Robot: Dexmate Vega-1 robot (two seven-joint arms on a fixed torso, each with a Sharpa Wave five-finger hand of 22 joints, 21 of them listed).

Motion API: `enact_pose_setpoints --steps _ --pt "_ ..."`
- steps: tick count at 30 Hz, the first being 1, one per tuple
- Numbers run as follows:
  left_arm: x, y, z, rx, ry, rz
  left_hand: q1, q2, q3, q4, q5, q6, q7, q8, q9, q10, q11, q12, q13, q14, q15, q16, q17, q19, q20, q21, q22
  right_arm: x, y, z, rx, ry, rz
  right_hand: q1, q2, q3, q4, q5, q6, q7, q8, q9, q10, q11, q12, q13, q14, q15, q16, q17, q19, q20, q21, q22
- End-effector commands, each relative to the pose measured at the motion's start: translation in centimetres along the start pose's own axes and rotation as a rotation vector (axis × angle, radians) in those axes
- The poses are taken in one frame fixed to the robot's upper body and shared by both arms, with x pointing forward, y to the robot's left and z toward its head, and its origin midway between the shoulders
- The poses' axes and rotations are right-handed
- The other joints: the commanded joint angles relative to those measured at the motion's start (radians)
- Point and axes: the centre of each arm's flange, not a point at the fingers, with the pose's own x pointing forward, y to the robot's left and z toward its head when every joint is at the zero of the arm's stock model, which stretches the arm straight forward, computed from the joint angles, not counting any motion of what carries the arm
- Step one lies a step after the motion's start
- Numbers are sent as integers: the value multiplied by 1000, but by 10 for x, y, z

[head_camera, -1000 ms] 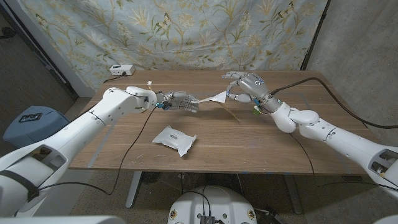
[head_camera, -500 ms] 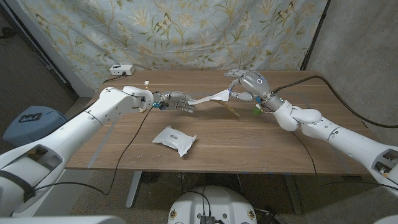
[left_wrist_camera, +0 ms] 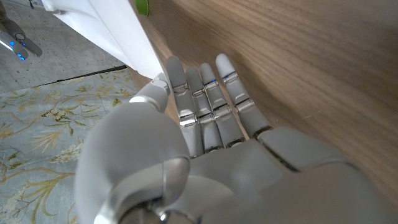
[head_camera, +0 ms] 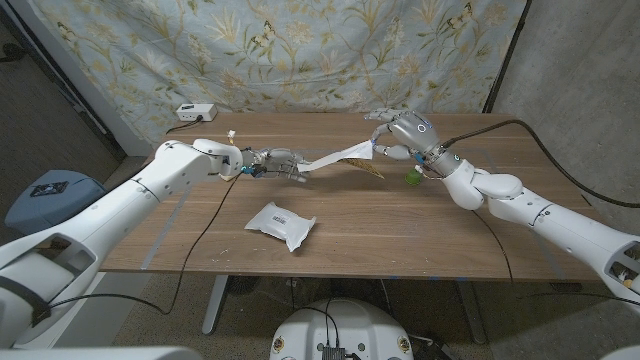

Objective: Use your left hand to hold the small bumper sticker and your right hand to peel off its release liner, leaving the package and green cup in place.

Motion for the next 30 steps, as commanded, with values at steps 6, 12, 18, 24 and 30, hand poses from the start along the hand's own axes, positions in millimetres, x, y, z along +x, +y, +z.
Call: enact_pose_setpoints --steps 6,12,18,24,30 --pt "-6 6 -2 14 5 14 10 0 3 5 -1 -7 1 6 4 4 -4 -4 4 -6 -2 -4 6 -9 1 15 0 -3 -7 -2 -16 7 2 -3 -8 8 -4 5 1 -8 5 3 7 -3 -1 2 7 -113 -4 2 -3 5 -2 2" --pt "-6 7 -3 14 7 17 10 -1 4 5 0 -6 -1 7 2 6 -5 -4 6 -6 -4 -5 6 -10 -1 18 -1 -4 -10 -3 -20 10 4 -3 -9 9 -4 5 1 -8 6 3 8 -4 -1 2 8 -114 -4 2 -3 5 -2 2" --pt "-6 7 -3 18 11 18 10 0 4 5 0 -8 0 7 2 4 -4 -7 8 -7 -2 -6 7 -13 1 22 -2 -5 -12 -5 -18 17 4 -4 -9 9 -4 5 1 -9 6 3 7 -4 -1 2 7 -114 -4 2 -3 4 -2 2" --pt "-6 11 -5 7 10 19 10 0 4 5 0 -7 -1 8 1 7 -4 -8 7 -7 -1 -6 7 -14 2 25 -2 -5 -13 -8 -25 21 0 -4 -9 10 -4 6 1 -9 7 3 8 -4 -1 2 7 -114 -4 2 -3 4 -2 2" --pt "-5 11 -5 -3 14 19 10 -1 5 5 0 -6 -1 8 -1 5 -6 -10 8 -7 -1 -8 7 -15 2 29 -3 -5 -13 -10 -29 18 5 -6 -9 10 -3 6 0 -8 7 3 8 -4 -1 2 9 -115 -3 2 -3 4 -2 2"
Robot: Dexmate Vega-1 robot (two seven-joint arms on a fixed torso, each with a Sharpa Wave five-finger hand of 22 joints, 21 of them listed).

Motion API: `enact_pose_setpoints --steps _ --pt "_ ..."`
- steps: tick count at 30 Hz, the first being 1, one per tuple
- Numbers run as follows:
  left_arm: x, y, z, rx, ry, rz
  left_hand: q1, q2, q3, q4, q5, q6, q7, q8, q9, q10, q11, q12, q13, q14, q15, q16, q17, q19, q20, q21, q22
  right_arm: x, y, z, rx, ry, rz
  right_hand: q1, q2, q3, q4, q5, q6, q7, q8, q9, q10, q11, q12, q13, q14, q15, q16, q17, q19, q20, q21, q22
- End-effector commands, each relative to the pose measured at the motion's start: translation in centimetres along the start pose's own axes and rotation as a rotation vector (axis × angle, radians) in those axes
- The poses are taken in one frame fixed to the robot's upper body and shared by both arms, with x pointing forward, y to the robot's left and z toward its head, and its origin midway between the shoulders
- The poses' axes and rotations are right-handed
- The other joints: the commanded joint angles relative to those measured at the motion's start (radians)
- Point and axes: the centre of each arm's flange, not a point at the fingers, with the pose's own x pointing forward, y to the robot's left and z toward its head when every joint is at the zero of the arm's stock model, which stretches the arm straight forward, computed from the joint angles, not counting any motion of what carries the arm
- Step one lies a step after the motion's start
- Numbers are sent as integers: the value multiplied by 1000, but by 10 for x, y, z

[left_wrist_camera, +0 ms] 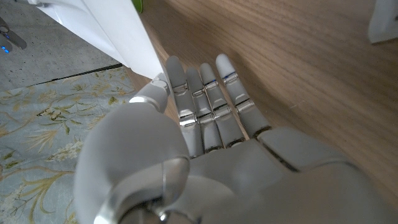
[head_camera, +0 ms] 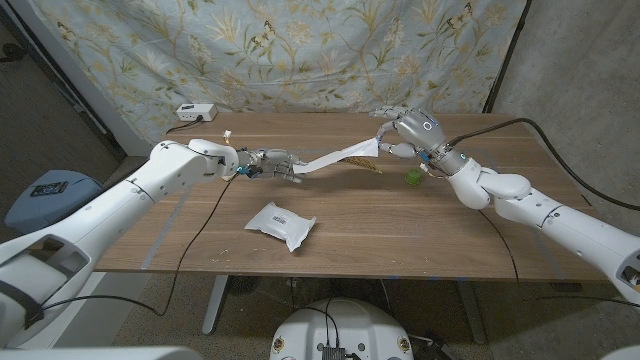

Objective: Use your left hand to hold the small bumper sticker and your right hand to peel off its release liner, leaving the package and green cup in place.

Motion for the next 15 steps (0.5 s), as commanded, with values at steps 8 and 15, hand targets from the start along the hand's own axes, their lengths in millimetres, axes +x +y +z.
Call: enact_pose_setpoints --steps 8,15 --pt "1 4 -2 -13 9 7 13 2 4 5 0 -6 1 5 -1 4 -3 -5 5 -7 0 -4 4 -8 2 11 1 -1 -3 -5 -25 -11 10 0 -5 7 1 6 1 -6 3 3 6 -1 -1 2 10 -114 -3 2 -4 6 -3 2" --pt "-2 8 -4 -13 10 13 13 2 5 5 0 -8 1 6 0 4 -5 -8 4 -7 1 -6 4 -9 2 15 0 0 -4 -6 -27 -13 13 0 -5 8 0 6 1 -6 4 3 5 0 -1 2 9 -115 -4 1 -5 6 -3 2"
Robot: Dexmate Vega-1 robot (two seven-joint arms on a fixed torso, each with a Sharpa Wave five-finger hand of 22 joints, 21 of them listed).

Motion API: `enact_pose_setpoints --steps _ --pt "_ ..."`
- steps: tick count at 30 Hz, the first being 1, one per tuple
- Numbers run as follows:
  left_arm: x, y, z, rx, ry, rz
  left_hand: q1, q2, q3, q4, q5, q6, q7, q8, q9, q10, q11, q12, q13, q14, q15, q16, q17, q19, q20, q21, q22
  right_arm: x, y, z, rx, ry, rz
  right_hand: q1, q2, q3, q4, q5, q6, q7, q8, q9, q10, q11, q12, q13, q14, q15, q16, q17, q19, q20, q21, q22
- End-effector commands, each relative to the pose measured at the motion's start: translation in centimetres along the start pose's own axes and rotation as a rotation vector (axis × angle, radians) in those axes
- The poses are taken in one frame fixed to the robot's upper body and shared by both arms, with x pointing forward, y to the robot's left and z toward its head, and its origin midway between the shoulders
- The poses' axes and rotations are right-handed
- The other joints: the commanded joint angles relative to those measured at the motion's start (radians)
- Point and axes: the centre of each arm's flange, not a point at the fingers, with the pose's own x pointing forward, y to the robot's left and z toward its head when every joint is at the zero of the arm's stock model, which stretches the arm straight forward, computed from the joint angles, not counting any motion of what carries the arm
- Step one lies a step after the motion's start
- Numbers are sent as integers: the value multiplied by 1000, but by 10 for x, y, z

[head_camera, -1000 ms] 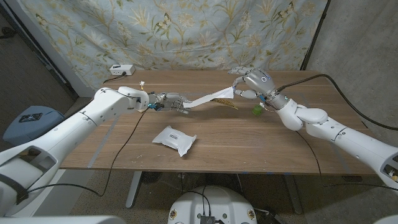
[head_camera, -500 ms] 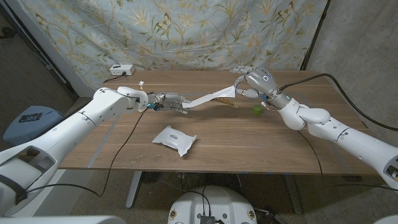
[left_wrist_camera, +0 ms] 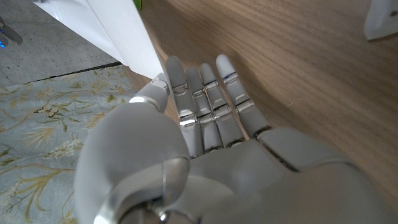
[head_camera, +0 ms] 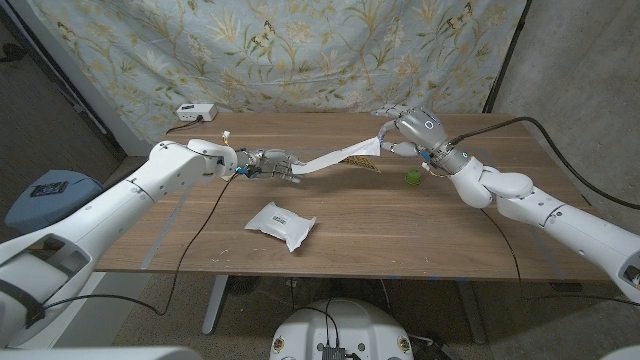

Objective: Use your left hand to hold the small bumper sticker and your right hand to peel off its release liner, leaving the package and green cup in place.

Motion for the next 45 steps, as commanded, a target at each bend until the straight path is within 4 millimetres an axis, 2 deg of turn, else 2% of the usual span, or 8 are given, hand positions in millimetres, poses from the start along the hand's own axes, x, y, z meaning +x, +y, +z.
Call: enact_pose_setpoints --steps 1,45 --pt "-3 6 -3 -4 6 12 13 2 5 5 0 -9 1 5 5 4 -5 -4 5 -3 4 -2 4 -6 -2 8 0 1 -2 -3 -12 -9 6 -1 -5 8 0 7 1 -6 4 3 5 0 -1 2 10 -115 -3 1 0 0 -3 2" --pt "-11 30 -10 8 16 33 12 1 7 5 1 -12 3 9 3 5 -6 -15 10 -6 4 -7 8 -20 -1 32 -4 5 -12 -10 -61 15 9 -3 -8 12 0 8 0 -7 8 2 7 0 -1 1 12 -115 -3 1 -1 1 -3 2"
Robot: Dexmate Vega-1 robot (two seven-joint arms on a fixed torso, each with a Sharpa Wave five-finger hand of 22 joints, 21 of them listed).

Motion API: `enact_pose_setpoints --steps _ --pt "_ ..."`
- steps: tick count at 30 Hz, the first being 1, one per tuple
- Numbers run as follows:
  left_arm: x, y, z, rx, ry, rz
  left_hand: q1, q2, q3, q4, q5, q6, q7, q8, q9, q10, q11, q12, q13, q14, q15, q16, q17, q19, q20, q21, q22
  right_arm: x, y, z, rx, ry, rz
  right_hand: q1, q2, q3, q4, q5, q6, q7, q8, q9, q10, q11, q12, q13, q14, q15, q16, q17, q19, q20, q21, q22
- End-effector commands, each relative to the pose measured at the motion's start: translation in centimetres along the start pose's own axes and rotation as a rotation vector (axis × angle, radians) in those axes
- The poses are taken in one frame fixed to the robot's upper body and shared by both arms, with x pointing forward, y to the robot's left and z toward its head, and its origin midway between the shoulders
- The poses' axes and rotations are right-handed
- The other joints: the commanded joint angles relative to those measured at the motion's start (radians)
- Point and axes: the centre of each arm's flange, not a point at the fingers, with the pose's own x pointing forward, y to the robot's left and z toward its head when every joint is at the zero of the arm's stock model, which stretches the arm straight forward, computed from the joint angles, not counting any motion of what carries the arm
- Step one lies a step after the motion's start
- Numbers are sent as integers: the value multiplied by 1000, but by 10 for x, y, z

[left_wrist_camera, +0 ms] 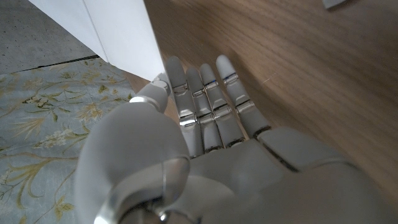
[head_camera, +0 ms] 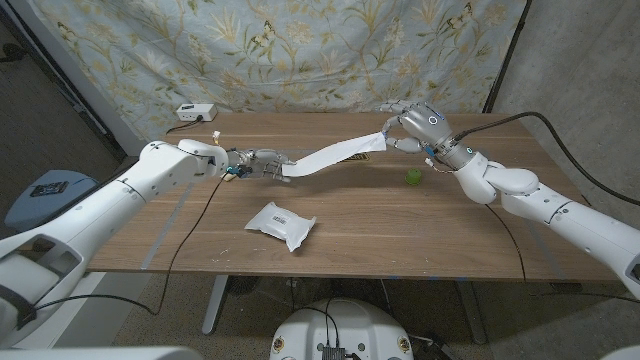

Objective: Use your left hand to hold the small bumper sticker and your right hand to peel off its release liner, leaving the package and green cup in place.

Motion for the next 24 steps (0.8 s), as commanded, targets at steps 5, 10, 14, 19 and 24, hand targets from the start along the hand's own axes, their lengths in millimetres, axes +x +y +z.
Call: enact_pose_setpoints --steps 5,10,14,19,24 --pt "-2 9 -3 10 8 -12 10 -1 3 1 2 0 4 6 2 4 -4 -4 2 -5 1 -5 2 -6 -3 12 0 3 -4 -2 -11 14 6 -4 -7 9 -1 8 0 -7 7 2 8 1 -1 2 12 -115 -3 1 -1 1 -3 2" --pt "-2 12 -5 12 11 -11 10 -2 2 1 1 -1 5 7 3 5 -4 -5 3 -5 1 -5 4 -8 -3 14 0 3 -6 -3 -19 14 11 -5 -7 9 0 8 1 -5 7 2 8 -1 -1 2 12 -116 -3 1 -1 1 -3 2" --pt "-3 13 -6 13 16 -7 10 -1 3 1 1 -3 6 6 4 0 -5 -7 5 -6 2 -5 4 -10 -2 17 -1 2 -7 -5 -24 17 13 -6 -7 9 0 8 -1 -5 7 2 7 -1 -1 2 12 -116 -3 1 -1 1 -2 2" --pt "-3 14 -8 9 21 -14 9 -1 3 2 1 -2 7 7 3 1 -4 -8 5 -5 1 -7 3 -11 -3 19 -1 1 -9 -7 -34 19 17 -6 -7 10 0 8 1 -6 8 2 8 0 -1 2 12 -115 -3 1 -1 1 -2 2" --pt "-2 14 -10 7 25 -15 8 -1 3 2 1 -1 7 7 2 3 -5 -9 5 -7 2 -8 4 -14 -2 21 -1 0 -11 -10 -37 23 20 -5 -7 10 -1 8 0 -6 8 2 7 -1 -2 1 13 -115 -3 1 -1 2 -2 2"
